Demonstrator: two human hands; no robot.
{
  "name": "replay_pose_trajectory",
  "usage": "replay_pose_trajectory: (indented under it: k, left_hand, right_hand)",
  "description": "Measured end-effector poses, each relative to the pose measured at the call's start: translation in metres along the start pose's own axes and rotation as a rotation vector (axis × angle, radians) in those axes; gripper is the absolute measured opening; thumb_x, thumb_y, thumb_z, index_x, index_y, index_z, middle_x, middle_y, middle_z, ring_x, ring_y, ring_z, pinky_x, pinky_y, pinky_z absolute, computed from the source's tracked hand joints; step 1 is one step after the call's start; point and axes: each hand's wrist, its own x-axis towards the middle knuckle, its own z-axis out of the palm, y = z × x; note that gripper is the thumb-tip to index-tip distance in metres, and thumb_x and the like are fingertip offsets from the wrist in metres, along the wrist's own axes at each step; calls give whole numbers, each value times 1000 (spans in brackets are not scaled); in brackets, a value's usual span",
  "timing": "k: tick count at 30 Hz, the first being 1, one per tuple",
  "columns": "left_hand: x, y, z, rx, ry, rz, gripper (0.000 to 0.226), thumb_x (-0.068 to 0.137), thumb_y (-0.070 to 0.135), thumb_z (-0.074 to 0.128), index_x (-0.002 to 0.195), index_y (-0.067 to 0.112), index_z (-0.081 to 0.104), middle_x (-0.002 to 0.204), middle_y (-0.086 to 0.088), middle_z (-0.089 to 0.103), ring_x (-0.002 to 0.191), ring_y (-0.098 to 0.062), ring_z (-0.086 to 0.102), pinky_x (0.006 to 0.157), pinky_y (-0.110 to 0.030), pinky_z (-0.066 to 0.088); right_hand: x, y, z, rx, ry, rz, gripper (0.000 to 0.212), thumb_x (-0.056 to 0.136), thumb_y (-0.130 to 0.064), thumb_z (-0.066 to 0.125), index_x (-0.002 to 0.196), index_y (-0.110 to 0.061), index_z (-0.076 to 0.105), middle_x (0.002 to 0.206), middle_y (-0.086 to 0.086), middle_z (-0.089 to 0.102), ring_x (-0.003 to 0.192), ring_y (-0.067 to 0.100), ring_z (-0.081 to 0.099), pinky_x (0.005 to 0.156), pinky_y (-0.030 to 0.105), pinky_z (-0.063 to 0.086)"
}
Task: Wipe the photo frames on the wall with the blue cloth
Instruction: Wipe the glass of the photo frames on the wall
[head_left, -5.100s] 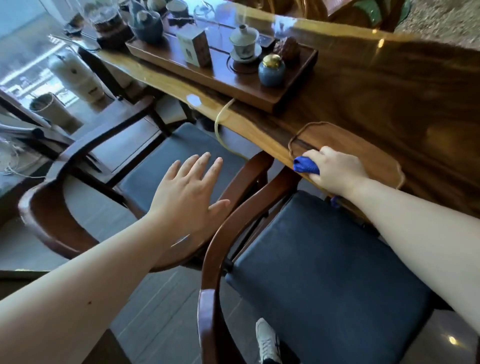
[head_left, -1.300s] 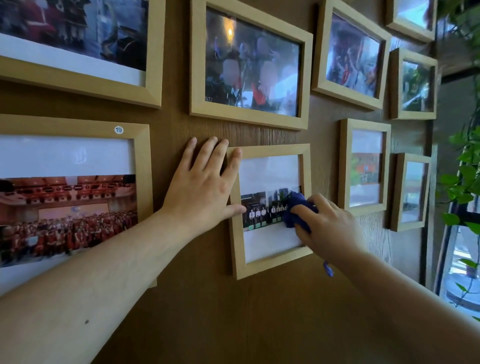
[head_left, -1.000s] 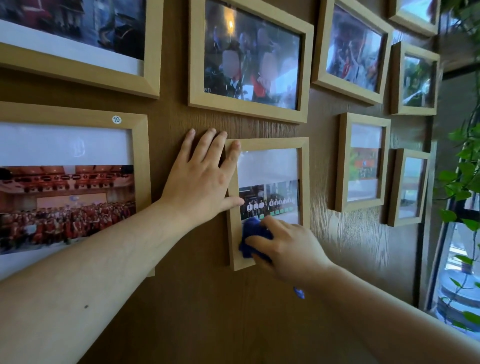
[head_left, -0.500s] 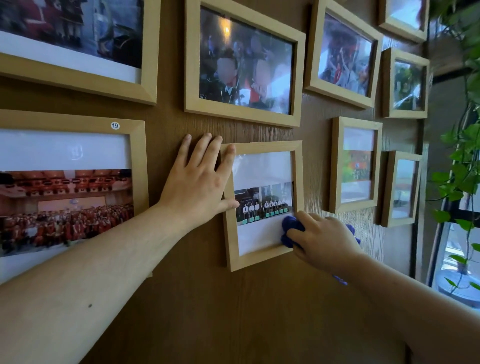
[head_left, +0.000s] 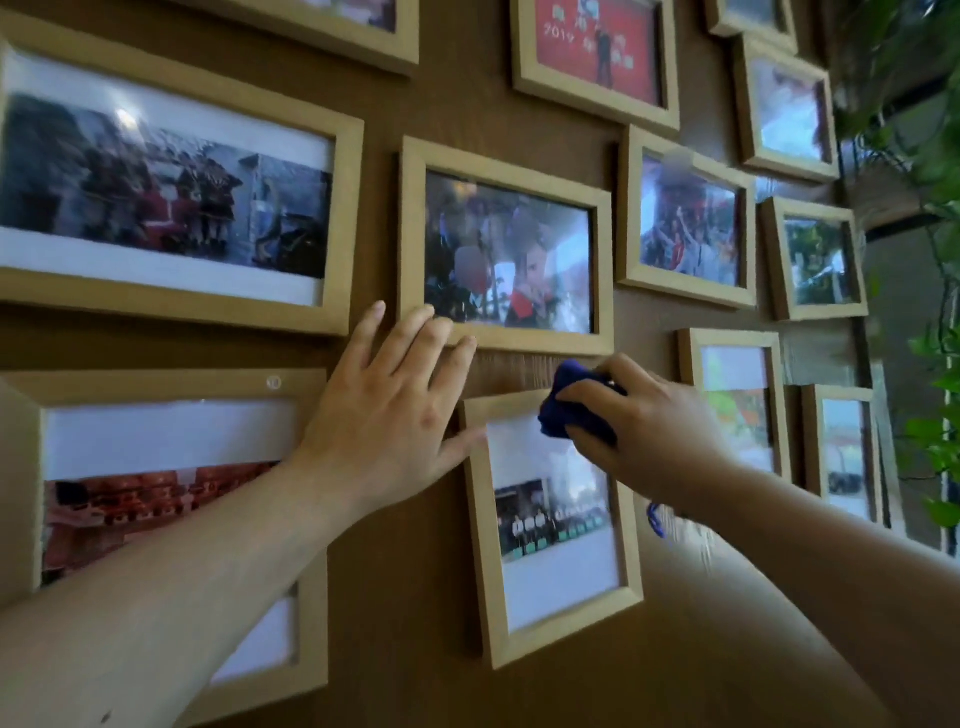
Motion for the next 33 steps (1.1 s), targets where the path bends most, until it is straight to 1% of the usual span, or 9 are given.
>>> replay_pose_trajectory:
  k: [2, 8, 13, 15, 18, 22, 26, 30, 33]
  left_hand:
    - [15, -17, -10, 46, 4, -29, 78, 86, 62, 39, 140, 6, 38, 141, -21, 43, 137, -35, 30, 113, -57, 22]
    - [42, -56, -25, 168, -36, -121, 87, 82, 71, 30, 142, 8, 33, 148, -21, 36, 141, -35, 25, 114, -58, 19]
    - [54, -63, -25, 207, -63, -149, 96, 74, 81, 21, 143, 16, 35, 148, -18, 37, 140, -33, 25, 114, -61, 11]
    - [57, -63, -22, 238, -78, -125, 96, 72, 83, 22, 141, 18, 38, 146, -17, 39, 139, -33, 27, 113, -62, 9]
    - [60, -63, -19, 259, -95, -104, 96, 73, 82, 24, 141, 15, 39, 145, -16, 42, 139, -32, 29, 113, -64, 9]
    - [62, -62, -16, 236, -75, -97, 96, 73, 81, 34, 141, 13, 37, 145, -17, 43, 139, -33, 29, 112, -63, 12]
    - [62, -64, -12, 212, -82, -88, 98, 72, 81, 32, 140, 12, 37, 142, -18, 47, 138, -33, 32, 112, -64, 14]
    - [62, -64, -12, 208, -81, -85, 100, 72, 82, 29, 142, 11, 34, 143, -18, 47, 138, -33, 32, 112, -64, 14]
    - [62, -63, -12, 204, -66, -86, 100, 72, 81, 27, 145, 12, 28, 146, -17, 43, 140, -31, 28, 113, -63, 11]
  right_hand:
    - [33, -2, -10, 13, 79, -5, 34, 84, -40, 57, 114, -24, 56, 102, 4, 57, 68, 17, 52, 53, 25, 34]
    - [122, -8, -33, 112, 221, 44, 37, 90, -42, 52, 124, -29, 46, 115, 4, 51, 84, 13, 48, 63, 28, 40]
    - [178, -23, -32, 147, 315, 65, 37, 88, -44, 53, 122, -28, 50, 109, 4, 51, 78, 19, 51, 54, 26, 37]
    - [187, -28, -24, 145, 322, 56, 34, 87, -45, 53, 117, -28, 52, 106, 3, 52, 74, 21, 53, 54, 29, 41]
    - [185, -21, -9, 137, 304, 44, 33, 87, -44, 54, 116, -29, 53, 107, 2, 52, 75, 19, 51, 56, 28, 38]
    - [169, 14, -2, 109, 280, 114, 34, 87, -46, 52, 117, -31, 52, 107, -1, 50, 73, 15, 47, 50, 20, 25]
    - [154, 54, -4, -35, 224, 276, 34, 87, -45, 52, 118, -30, 52, 108, 2, 50, 72, 20, 48, 56, 27, 32]
    - [147, 73, -7, -159, 151, 401, 35, 87, -44, 51, 118, -28, 50, 106, 8, 53, 79, 30, 56, 61, 38, 47]
    - [154, 61, -6, -88, 172, 463, 33, 86, -43, 52, 116, -28, 52, 105, 8, 55, 76, 29, 55, 58, 34, 43]
